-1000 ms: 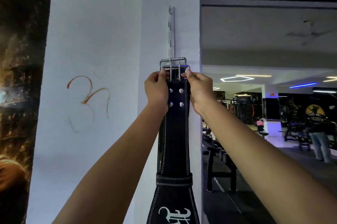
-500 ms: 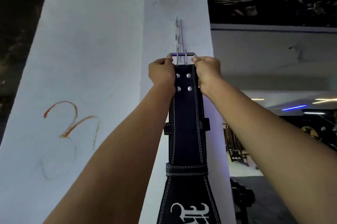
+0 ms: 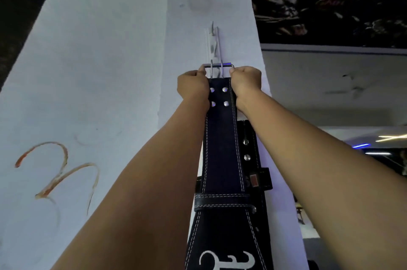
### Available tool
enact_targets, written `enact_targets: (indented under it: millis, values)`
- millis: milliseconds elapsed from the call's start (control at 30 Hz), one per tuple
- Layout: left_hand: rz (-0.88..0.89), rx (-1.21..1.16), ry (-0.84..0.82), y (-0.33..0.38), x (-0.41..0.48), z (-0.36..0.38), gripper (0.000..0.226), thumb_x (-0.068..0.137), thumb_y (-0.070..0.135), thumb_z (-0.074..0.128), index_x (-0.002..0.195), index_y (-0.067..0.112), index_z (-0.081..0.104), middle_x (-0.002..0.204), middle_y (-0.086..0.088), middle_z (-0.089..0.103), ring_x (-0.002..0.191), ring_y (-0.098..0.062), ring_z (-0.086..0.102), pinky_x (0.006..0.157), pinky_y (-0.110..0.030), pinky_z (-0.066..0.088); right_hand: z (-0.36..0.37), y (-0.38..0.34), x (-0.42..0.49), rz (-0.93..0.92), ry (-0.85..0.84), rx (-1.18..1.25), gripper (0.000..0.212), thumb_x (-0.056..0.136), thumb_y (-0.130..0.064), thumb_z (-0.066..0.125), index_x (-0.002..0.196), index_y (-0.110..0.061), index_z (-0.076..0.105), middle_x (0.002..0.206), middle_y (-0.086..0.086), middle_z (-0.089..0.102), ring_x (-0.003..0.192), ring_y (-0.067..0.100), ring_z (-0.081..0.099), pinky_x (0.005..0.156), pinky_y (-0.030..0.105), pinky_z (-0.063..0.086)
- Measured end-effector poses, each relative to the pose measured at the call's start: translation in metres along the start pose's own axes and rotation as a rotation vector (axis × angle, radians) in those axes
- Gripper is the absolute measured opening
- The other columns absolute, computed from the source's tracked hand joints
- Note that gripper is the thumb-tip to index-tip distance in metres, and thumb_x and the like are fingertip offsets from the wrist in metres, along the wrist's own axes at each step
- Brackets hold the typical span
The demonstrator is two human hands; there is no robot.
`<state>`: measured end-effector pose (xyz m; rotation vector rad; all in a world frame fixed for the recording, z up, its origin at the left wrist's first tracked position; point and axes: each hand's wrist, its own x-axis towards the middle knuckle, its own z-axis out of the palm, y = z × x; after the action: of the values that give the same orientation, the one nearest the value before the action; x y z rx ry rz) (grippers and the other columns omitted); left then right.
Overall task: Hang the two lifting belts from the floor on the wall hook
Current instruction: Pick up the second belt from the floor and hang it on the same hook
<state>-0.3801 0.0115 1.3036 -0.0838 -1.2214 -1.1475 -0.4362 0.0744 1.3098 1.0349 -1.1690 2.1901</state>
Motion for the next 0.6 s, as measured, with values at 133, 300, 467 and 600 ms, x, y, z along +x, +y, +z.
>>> enact_targets:
  millis: [133, 300, 467, 600]
  values:
    - [0.027, 0.005, 0.024, -0.002, 0.013, 0.008, 0.022, 0.091, 0.021, 0.057, 0.072, 0.011, 0.061, 0.060, -0.001, 0.049, 0.030, -0.011, 0.045, 0.033, -0.017, 0.037, 0.006, 0.002, 0.015, 0.019, -0.040, -0.006, 0.013, 0.087, -0.011, 0.052, 0.086, -0.004, 0.063, 0.082, 0.008, 0.055, 0.069, 0.022, 0.052, 0.059, 0.027, 0.043]
    - [0.022, 0.018, 0.018, -0.005, 0.018, 0.009, 0.026, 0.091, 0.021, 0.057, 0.066, 0.013, 0.055, 0.059, -0.001, 0.048, 0.033, -0.014, 0.047, 0.038, -0.023, 0.039, 0.008, 0.005, 0.021, 0.066, -0.051, 0.065, 0.020, 0.078, -0.006, 0.052, 0.060, -0.015, 0.047, 0.070, 0.010, 0.049, 0.068, 0.024, 0.046, 0.059, 0.039, 0.041]
    - [-0.052, 0.027, 0.008, 0.000, 0.026, 0.003, 0.022, 0.082, 0.017, 0.067, 0.067, 0.007, 0.055, 0.060, -0.007, 0.051, 0.061, -0.027, 0.054, 0.078, -0.042, 0.057, 0.005, 0.002, 0.017, 0.087, -0.017, 0.117, 0.031, 0.080, -0.001, 0.054, 0.056, -0.015, 0.039, 0.059, 0.003, 0.041, 0.066, 0.022, 0.039, 0.059, 0.032, 0.038]
    - [-0.064, 0.069, 0.003, 0.002, 0.029, 0.001, 0.020, 0.081, 0.016, 0.068, 0.071, 0.007, 0.052, 0.063, -0.005, 0.052, 0.071, -0.026, 0.051, 0.080, -0.038, 0.055, 0.005, 0.003, 0.015, 0.082, -0.038, 0.130, 0.029, 0.080, -0.002, 0.053, 0.059, -0.017, 0.041, 0.060, 0.002, 0.040, 0.067, 0.019, 0.039, 0.062, 0.032, 0.038]
